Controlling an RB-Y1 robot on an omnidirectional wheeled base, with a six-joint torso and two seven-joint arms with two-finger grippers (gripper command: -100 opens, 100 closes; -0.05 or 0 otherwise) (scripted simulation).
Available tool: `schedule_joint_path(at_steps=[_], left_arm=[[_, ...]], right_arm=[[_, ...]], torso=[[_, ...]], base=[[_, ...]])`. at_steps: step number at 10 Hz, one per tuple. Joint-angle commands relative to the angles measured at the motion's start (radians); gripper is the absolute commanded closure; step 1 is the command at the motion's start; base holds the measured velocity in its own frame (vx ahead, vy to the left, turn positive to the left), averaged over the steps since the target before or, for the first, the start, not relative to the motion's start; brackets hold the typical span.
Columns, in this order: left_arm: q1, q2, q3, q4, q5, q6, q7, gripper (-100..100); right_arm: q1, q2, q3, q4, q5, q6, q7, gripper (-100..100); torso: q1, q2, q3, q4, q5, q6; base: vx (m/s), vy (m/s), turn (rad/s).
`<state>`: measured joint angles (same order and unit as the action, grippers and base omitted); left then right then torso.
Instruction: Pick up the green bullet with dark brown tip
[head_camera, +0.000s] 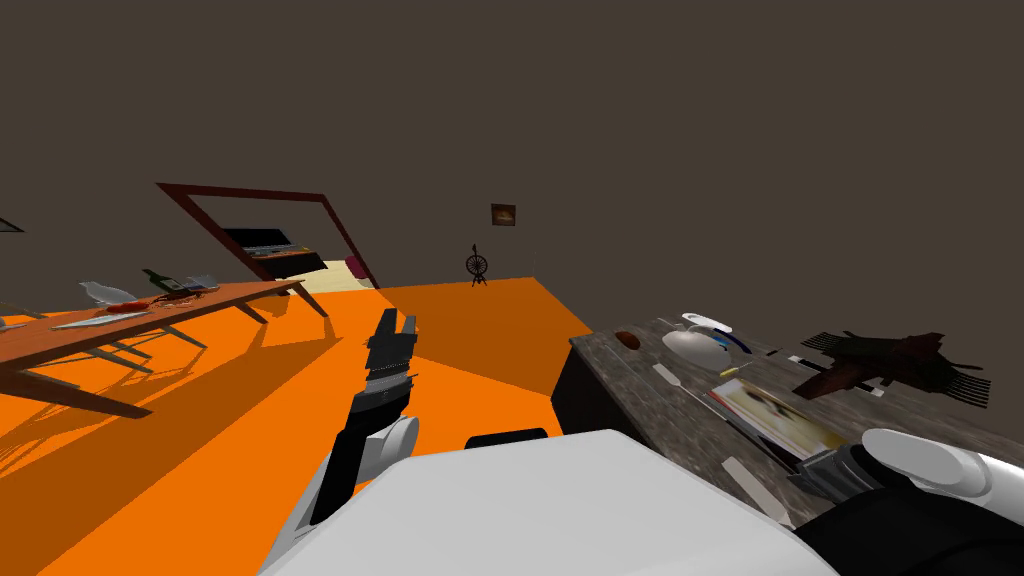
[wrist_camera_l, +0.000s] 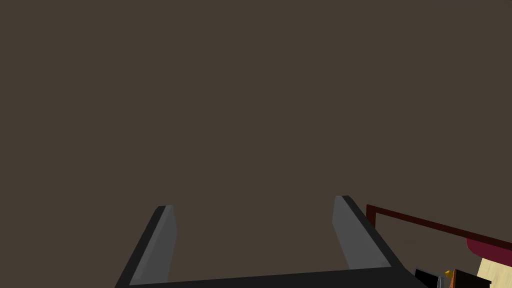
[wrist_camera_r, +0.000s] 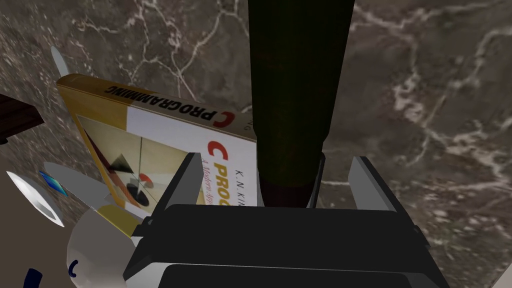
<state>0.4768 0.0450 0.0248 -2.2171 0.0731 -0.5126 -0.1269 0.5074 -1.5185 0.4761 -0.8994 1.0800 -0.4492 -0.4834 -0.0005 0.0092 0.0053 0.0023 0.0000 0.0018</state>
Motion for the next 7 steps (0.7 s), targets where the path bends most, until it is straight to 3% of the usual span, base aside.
schedule_joint_path(at_steps=[1, 3, 4, 5, 7], left_arm=[[0.0, 0.0, 0.0, 0.0, 0.0, 0.0, 0.0, 0], [0.0, 0.0, 0.0, 0.0, 0.0, 0.0, 0.0, 0], [0.001, 0.0, 0.0, 0.0, 0.0, 0.0, 0.0, 0], [0.0, 0.0, 0.0, 0.0, 0.0, 0.0, 0.0, 0], [0.0, 0.0, 0.0, 0.0, 0.0, 0.0, 0.0, 0]], right_arm=[[-0.008, 0.0, 0.007, -0.004, 0.037, 0.005, -0.05, -100], [-0.008, 0.0, 0.007, -0.004, 0.037, 0.005, -0.097, -100], [-0.019, -0.003, 0.022, -0.015, 0.086, 0.015, -0.131, -100], [-0.019, -0.003, 0.022, -0.015, 0.099, 0.015, -0.158, -100], [-0.019, -0.003, 0.022, -0.015, 0.099, 0.015, -0.206, -100]], torso=[[0.0, 0.0, 0.0, 0.0, 0.0, 0.0], [-0.001, -0.001, 0.0, 0.0, 0.0, 0.002], [-0.002, -0.005, -0.002, -0.001, 0.0, 0.002], [-0.001, -0.001, 0.0, 0.0, 0.0, 0.0], [-0.001, -0.001, 0.0, 0.0, 0.0, 0.003]], base=[[-0.157, 0.014, 0.192], [-0.037, 0.0, -0.007], [-0.127, 0.013, 0.326], [-0.145, 0.016, 0.208], [-0.04, 0.005, -0.027]])
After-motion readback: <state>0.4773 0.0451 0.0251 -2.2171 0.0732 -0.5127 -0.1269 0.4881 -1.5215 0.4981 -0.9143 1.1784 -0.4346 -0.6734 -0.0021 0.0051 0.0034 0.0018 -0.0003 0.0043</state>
